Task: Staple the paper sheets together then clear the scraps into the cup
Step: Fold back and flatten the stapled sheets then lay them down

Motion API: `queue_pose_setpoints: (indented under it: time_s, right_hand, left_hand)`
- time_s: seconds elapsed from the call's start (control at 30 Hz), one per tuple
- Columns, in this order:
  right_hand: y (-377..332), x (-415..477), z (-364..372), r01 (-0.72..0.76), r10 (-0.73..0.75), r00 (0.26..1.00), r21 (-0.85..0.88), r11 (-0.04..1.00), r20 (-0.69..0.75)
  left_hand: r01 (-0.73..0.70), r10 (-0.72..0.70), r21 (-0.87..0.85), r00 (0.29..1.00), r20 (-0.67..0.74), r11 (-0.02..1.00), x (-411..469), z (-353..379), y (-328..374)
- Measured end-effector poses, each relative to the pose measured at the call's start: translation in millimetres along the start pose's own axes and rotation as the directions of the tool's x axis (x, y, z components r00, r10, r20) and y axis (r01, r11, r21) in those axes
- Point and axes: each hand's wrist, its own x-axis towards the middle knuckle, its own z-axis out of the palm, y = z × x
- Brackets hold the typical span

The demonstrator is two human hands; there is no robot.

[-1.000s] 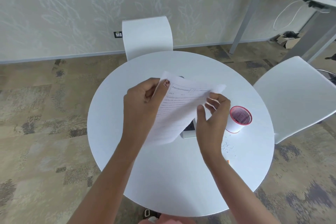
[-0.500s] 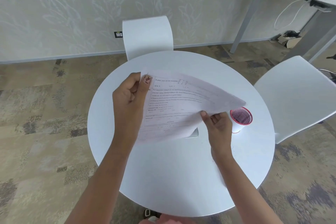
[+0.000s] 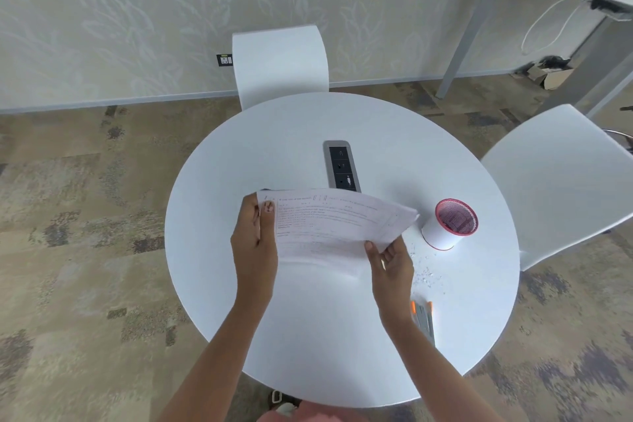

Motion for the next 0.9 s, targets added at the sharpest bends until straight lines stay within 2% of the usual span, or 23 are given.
queue_pose_setpoints:
  time_s: [0.13, 0.33, 0.53, 0.7, 0.9]
  right_hand:
    - [14.1, -6.0, 4.0, -0.016, 0.017, 1.000, -0.069, 0.998, 0.015]
    - [25.0, -4.7, 8.7, -0.013, 0.016, 1.000, -0.156, 0.988, 0.017]
    - [6.6, 9.1, 13.7, 0.043, -0.045, 0.999, -0.097, 0.994, -0.026]
    - [-6.6, 22.4, 18.9, 0.071, -0.070, 0.997, -0.072, 0.995, 0.011]
    - [-11.4, 37.9, 26.4, -0.008, 0.008, 1.000, 0.039, 0.999, -0.009]
  left_hand:
    - [0.029, -0.027, 0.082, 0.999, -0.023, 0.996, -4.8, -1.4, -16.1]
    - [0.108, -0.106, 0.117, 0.994, -0.021, 0.987, -6.3, -5.9, -44.3]
    - [0.147, -0.141, 0.115, 0.989, -0.052, 0.983, 1.3, -7.8, -48.5]
    - [0.133, -0.121, 0.182, 0.990, -0.073, 0.974, 9.0, -10.0, -55.0]
    - [0.158, -0.143, 0.172, 0.985, -0.097, 0.972, 23.6, -5.6, -55.1]
